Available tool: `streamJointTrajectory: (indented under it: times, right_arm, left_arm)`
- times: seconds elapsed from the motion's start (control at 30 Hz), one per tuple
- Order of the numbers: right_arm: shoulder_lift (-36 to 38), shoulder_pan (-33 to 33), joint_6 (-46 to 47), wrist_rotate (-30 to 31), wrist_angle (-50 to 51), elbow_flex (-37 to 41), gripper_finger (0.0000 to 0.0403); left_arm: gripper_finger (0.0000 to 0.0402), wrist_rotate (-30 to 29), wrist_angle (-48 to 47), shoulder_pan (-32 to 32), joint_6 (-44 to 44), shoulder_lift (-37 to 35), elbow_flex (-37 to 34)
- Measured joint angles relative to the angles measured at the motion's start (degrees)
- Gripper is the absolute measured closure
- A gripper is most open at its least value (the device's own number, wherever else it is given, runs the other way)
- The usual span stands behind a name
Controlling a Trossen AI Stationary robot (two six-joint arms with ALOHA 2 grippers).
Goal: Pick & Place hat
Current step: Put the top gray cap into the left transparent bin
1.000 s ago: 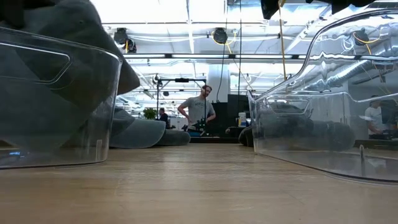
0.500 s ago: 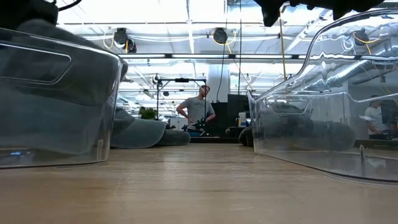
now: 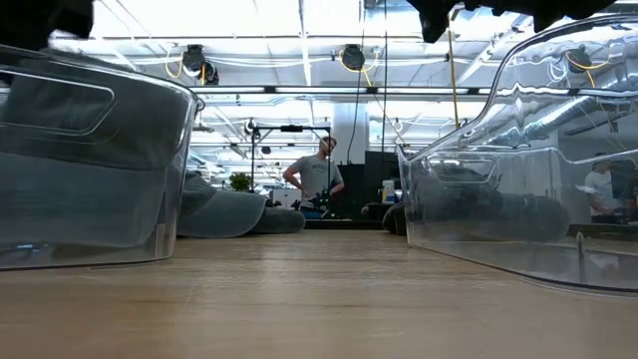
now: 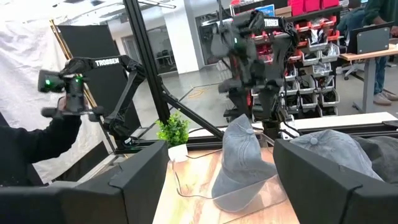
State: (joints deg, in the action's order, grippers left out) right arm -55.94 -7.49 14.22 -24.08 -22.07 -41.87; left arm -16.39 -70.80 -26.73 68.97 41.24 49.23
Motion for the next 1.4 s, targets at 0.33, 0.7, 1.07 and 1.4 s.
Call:
streamJointTrajectory:
  times: [0.33,0.7,1.07,1.4]
  right_arm:
    - [0.0,0.0,0.0,0.0,0.0,0.0,0.0124]
    - [0.0,0.0,-0.1,0.0,-0.4,0.0,0.0124]
    - [0.0,0.1,-0.1,0.0,-0.4,0.0,0.0124]
    - [0.0,0.1,-0.1,0.0,-0.1,0.1,0.0124]
  left_arm:
    - [0.0055,-11.8,12.0,-0.8,-16.1,0.0,4.9]
    - [0.0149,-2.7,18.6,-1.1,-24.6,12.7,3.3]
    - [0.0312,2.9,9.4,1.1,-20.8,25.3,3.3]
    - [0.0379,0.1,10.1,3.2,-16.9,26.0,0.4]
